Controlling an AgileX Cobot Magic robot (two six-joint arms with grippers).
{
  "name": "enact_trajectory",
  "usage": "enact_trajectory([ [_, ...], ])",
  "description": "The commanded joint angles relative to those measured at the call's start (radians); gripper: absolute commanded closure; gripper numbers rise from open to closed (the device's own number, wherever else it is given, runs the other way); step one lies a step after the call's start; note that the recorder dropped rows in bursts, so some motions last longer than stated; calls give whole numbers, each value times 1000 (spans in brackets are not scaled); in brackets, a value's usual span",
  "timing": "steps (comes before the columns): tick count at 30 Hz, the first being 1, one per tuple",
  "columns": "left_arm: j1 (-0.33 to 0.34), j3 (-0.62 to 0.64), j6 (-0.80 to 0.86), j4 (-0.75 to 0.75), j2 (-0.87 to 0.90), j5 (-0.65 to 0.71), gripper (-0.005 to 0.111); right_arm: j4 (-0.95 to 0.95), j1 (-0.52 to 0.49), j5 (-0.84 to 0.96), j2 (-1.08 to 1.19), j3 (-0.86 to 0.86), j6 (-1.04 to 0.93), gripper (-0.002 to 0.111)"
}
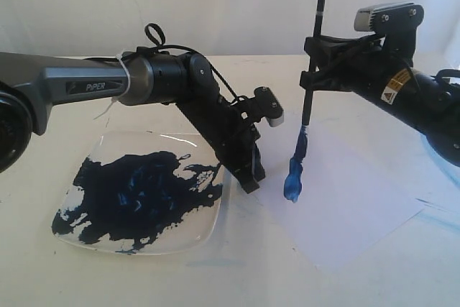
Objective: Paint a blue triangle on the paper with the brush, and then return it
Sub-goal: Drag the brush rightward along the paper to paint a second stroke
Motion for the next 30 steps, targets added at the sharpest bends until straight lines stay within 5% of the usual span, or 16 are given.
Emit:
enact_trajectory([
  [1, -4, -2, -3, -13, 3, 22, 107, 6, -5, -5, 1, -3, -1, 108],
  [22, -4, -2, -3, -13, 3, 22, 107, 2, -5, 93, -16, -2, -16, 108],
  [30, -4, -2, -3, -13, 3, 22, 107, 2, -5, 273, -80, 2, -16, 108],
])
